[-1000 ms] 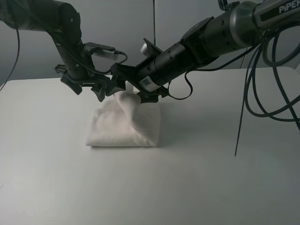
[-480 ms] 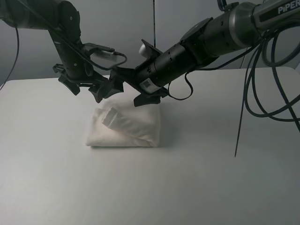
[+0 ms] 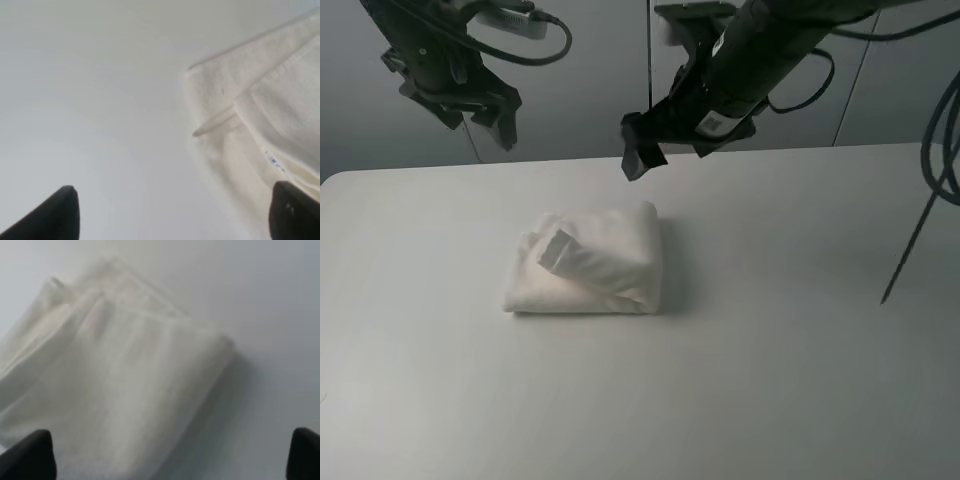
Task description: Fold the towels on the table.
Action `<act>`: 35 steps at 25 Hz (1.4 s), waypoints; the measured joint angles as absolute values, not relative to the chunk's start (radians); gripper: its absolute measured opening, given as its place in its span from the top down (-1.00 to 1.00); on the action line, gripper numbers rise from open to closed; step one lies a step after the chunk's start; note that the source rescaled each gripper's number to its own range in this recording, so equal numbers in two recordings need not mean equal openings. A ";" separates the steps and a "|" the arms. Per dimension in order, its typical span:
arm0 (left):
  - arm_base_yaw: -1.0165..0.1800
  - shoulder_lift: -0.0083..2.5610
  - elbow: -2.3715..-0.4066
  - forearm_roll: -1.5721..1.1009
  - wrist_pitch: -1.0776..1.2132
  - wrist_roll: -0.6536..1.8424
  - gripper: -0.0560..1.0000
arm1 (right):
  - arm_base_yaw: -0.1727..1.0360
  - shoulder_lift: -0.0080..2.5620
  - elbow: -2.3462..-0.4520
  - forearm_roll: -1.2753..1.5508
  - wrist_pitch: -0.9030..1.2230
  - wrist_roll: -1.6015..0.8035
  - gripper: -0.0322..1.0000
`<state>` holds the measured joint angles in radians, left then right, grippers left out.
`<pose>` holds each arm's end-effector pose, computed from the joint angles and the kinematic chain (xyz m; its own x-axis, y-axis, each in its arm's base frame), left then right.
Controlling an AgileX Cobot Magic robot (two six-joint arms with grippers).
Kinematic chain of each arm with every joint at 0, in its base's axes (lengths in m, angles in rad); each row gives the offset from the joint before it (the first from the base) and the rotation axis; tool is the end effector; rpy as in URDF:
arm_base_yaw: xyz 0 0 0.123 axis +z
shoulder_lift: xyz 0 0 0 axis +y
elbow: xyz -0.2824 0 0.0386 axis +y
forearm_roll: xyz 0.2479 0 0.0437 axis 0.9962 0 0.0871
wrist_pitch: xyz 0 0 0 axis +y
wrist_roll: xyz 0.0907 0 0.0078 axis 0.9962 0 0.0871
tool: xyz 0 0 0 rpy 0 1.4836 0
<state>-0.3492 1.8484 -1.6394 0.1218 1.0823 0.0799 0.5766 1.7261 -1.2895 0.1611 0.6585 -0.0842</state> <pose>0.3780 -0.1272 0.2909 -0.8263 0.4457 -0.3443 0.4208 0.8949 0.1486 0.3084 0.2112 0.2544 -0.7311 -0.4237 -0.5348 -0.5555 0.8247 0.1061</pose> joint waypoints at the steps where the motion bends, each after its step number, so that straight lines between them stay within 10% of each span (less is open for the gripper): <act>1: -0.349 1.818 -1.639 0.127 1.091 0.080 -0.96 | 0.577 1.680 -1.290 0.124 0.660 -0.062 -1.00; 10: -0.349 1.560 -1.609 0.123 1.189 0.074 -0.97 | 0.577 1.309 -1.233 -0.074 0.817 0.040 -1.00; 35: -0.349 0.223 -0.650 0.050 1.214 -0.045 -0.98 | 0.578 0.092 -0.594 0.000 1.174 -0.051 -1.00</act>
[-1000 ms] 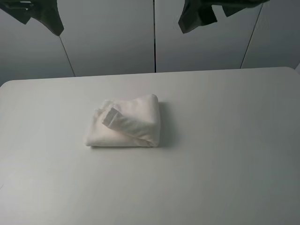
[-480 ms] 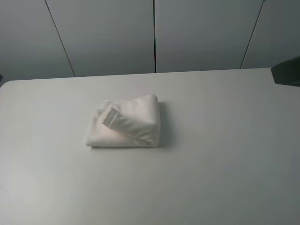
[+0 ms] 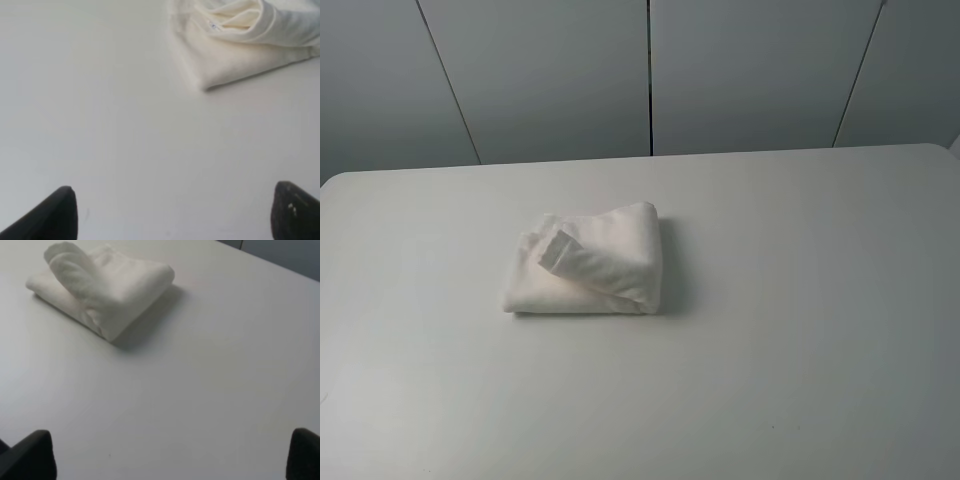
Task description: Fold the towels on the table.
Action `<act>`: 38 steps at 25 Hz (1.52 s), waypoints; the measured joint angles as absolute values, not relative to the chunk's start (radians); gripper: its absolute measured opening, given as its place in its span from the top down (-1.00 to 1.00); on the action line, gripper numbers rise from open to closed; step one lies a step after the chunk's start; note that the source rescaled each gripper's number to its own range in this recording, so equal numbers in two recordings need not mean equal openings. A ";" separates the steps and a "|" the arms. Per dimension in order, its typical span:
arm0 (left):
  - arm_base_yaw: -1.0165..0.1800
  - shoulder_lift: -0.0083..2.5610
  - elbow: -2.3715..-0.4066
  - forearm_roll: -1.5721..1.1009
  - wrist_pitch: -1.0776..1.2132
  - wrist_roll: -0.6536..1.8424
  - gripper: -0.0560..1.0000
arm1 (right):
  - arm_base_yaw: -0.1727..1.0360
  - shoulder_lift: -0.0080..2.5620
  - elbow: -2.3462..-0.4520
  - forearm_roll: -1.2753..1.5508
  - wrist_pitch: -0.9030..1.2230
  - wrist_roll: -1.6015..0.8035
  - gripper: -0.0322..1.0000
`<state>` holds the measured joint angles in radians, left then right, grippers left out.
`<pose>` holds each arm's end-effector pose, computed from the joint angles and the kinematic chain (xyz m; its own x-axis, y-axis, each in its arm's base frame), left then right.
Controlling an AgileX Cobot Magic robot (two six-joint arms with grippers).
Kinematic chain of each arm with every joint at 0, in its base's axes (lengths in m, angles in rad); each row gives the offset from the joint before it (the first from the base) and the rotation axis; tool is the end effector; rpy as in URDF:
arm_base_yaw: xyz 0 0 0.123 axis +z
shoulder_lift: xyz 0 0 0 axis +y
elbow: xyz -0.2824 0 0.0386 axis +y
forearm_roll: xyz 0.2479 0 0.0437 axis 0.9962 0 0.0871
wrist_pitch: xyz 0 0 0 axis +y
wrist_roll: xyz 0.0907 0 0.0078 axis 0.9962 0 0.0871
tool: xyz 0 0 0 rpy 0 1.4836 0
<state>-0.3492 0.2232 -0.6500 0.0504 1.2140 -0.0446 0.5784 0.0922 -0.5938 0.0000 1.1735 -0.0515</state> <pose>0.0111 0.0005 0.3069 -0.6131 0.1946 -0.7656 0.2914 0.9566 0.0097 -0.0046 -0.0030 0.2946 -0.4334 -0.3444 -0.8328 -0.5698 0.8207 -0.0429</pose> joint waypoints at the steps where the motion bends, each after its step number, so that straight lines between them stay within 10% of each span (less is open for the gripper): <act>1: -0.349 0.173 -0.636 0.050 1.217 -0.045 -0.98 | 0.578 0.061 -0.581 0.009 1.176 -0.061 -1.00; 38: -0.349 0.000 -0.512 0.063 1.088 -0.030 -0.98 | 0.526 -0.001 -0.514 0.093 1.104 -0.121 -1.00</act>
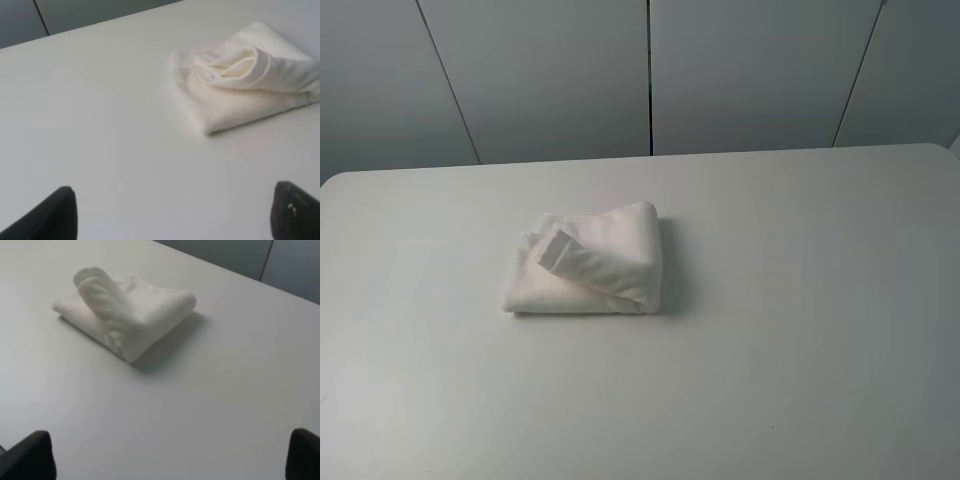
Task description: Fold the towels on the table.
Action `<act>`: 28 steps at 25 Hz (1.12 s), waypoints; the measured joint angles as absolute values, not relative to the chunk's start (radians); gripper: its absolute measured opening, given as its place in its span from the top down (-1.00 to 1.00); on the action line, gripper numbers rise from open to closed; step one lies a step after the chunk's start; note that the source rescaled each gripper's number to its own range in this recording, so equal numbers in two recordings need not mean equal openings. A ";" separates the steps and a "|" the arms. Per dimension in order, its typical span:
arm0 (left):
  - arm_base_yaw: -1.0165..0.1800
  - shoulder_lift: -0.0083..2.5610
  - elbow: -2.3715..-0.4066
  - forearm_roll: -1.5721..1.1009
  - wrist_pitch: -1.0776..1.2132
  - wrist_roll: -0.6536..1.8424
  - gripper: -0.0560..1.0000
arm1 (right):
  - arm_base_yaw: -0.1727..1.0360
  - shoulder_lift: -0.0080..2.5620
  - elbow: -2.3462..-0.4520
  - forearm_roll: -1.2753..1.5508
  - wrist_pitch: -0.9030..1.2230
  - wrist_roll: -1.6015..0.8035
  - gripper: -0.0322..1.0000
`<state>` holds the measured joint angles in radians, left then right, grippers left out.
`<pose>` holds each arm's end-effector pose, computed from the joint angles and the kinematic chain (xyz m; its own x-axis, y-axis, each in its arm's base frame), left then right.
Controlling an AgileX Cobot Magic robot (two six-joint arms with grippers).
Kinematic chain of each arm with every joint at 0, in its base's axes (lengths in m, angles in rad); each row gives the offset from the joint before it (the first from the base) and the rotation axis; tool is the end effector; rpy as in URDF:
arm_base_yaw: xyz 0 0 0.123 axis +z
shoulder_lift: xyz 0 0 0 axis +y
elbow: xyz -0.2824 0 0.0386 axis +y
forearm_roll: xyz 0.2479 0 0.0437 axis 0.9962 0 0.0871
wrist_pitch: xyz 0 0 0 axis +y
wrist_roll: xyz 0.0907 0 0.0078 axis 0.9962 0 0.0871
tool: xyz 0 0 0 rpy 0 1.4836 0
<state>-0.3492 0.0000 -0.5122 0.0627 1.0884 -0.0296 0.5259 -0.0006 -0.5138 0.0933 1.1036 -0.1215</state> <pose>-0.0053 0.0073 0.2784 -0.4409 0.1600 -0.8832 0.2953 0.9550 0.0256 -0.0112 0.0023 0.2778 -0.3688 -0.3055 -0.8779 -0.5945 0.8035 -0.0298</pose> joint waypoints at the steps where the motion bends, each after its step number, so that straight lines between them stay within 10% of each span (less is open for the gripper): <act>1: -0.349 0.000 -0.512 0.064 1.088 -0.035 -0.98 | 0.494 -0.001 -0.514 0.092 1.104 -0.121 -1.00; 11: -0.063 0.000 -0.512 0.070 1.088 -0.046 -0.98 | 0.139 -0.001 -0.514 0.088 1.101 -0.105 -1.00; 28: -0.007 0.000 -0.512 0.071 1.088 -0.048 -0.98 | 0.127 -0.001 -0.514 0.070 1.100 -0.087 -1.00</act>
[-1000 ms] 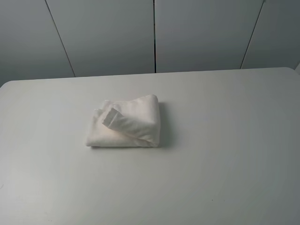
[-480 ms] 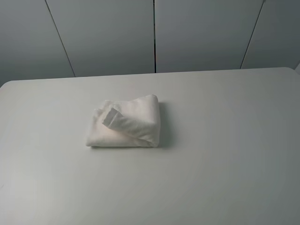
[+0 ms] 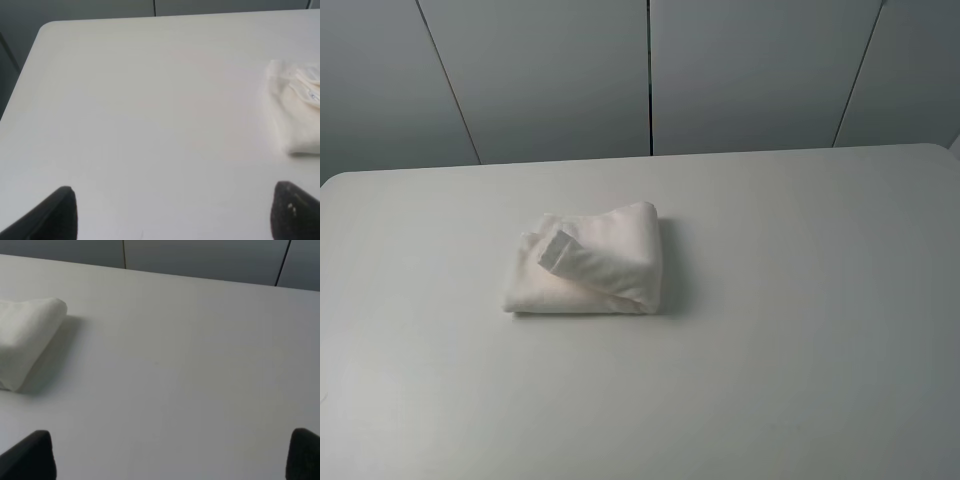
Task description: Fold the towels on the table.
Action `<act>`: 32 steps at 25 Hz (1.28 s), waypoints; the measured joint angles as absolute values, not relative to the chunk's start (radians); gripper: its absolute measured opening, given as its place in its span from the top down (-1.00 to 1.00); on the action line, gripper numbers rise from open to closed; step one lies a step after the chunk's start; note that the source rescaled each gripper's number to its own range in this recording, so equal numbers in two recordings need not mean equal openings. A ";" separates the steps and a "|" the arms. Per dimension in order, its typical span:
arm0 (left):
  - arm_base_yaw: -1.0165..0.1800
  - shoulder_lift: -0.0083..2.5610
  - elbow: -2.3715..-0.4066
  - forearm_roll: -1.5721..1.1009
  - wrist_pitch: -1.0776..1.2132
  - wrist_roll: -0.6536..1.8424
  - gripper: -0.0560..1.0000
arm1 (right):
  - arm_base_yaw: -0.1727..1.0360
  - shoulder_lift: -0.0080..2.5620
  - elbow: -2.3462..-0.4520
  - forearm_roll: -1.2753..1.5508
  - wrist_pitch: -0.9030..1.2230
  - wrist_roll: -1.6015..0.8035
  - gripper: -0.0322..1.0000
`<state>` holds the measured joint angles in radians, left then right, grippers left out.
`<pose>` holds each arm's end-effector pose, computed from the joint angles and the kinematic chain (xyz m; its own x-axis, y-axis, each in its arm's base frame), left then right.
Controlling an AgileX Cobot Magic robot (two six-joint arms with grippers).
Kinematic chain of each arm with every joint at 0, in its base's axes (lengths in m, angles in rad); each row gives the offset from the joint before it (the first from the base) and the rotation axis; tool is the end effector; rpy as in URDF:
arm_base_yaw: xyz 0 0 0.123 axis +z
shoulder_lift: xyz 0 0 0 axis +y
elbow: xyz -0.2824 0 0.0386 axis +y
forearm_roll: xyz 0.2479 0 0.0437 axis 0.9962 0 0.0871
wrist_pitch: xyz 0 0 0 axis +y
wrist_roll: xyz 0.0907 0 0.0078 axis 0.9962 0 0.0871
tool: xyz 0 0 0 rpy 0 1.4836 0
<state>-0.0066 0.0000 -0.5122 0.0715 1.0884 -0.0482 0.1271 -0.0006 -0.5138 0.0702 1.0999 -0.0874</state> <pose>-0.0075 0.0058 0.2785 -0.4680 -0.0119 -0.8836 -0.0563 0.9983 0.0164 -0.0090 0.0046 0.2780 -0.4624 -0.1149 -0.8792 -0.2070 0.9782 -0.0190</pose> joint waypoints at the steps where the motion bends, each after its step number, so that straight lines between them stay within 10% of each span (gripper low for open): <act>1: -0.007 0.000 -0.512 0.071 1.088 -0.048 -0.98 | 0.127 -0.001 -0.514 0.070 1.100 -0.087 -1.00; 32: -0.007 0.000 -0.512 0.071 1.088 -0.048 -0.98 | 0.127 -0.001 -0.514 0.093 1.100 -0.089 -1.00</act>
